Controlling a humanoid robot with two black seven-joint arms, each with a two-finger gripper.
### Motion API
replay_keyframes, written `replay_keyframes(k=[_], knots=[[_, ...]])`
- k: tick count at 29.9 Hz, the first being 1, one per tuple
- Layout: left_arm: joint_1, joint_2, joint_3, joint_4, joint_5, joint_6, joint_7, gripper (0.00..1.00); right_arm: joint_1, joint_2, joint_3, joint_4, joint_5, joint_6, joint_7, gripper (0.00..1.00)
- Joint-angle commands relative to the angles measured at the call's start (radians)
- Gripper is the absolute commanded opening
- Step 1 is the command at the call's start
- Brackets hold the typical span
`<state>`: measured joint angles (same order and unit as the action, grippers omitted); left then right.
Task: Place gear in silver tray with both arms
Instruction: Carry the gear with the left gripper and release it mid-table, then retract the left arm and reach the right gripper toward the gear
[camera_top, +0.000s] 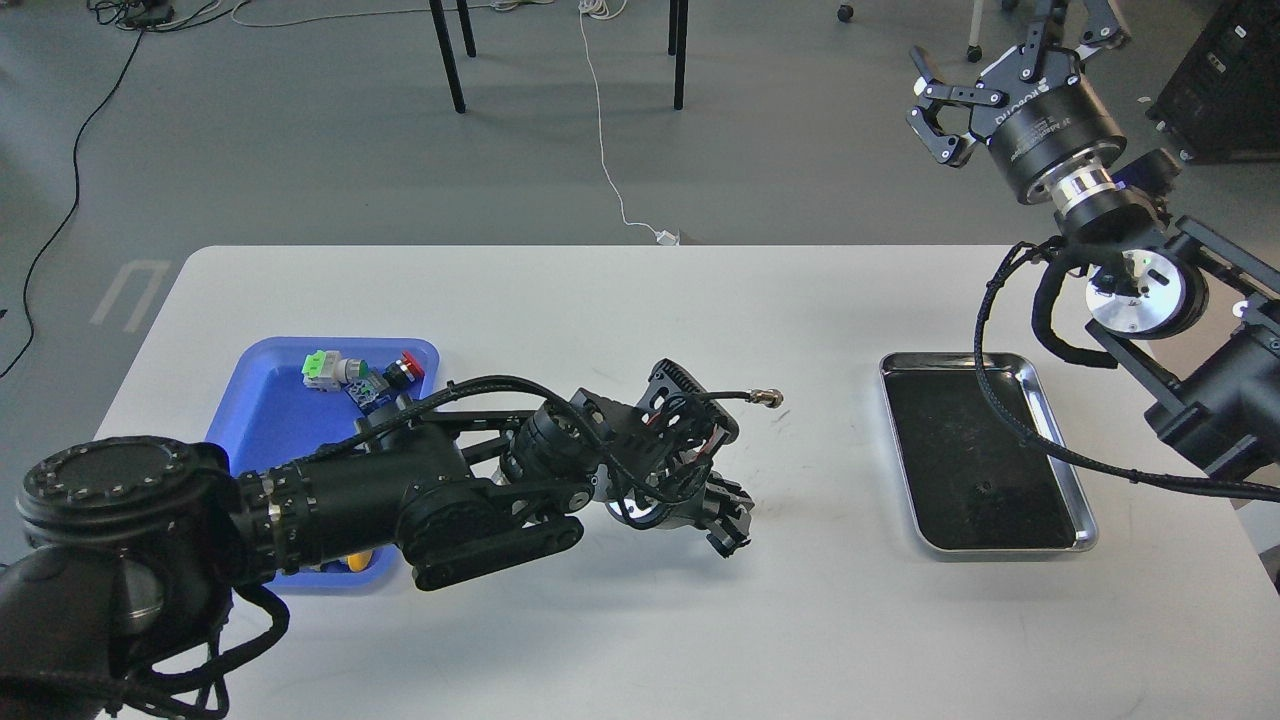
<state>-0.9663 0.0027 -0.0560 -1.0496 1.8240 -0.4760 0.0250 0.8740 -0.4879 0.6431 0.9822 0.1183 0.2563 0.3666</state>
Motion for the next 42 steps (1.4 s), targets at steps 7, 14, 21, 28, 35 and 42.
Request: replay_keyframes(k=[7,14,21,28,35,42], knots=[[-0.003,0.077,-0.189,-0.023,-0.170,0.022,0.024,0.69,-0.029,-0.125,-0.051,0.088,-0.008,0.012,0.003,0.99],[-0.002,0.253,-0.333,-0.024,-0.582,0.022,0.010,0.69,-0.010,-0.262,-0.091,0.185,-0.178,0.015,0.011,0.99],[0.041,0.381,-0.485,0.012,-1.156,0.033,0.009,0.98,0.178,-0.317,-0.307,0.230,-0.313,0.015,0.014,0.99],[0.096,0.439,-0.602,0.124,-1.636,0.034,-0.002,0.98,0.528,-0.279,-0.719,0.247,-0.390,0.018,0.022,0.99],[0.136,0.448,-0.754,0.302,-1.827,0.017,-0.056,0.98,0.784,-0.146,-1.066,0.308,-0.738,0.035,0.028,0.99],[0.166,0.467,-0.805,0.310,-1.902,0.017,-0.088,0.98,0.928,0.093,-1.278,0.305,-0.859,0.035,0.083,0.98]])
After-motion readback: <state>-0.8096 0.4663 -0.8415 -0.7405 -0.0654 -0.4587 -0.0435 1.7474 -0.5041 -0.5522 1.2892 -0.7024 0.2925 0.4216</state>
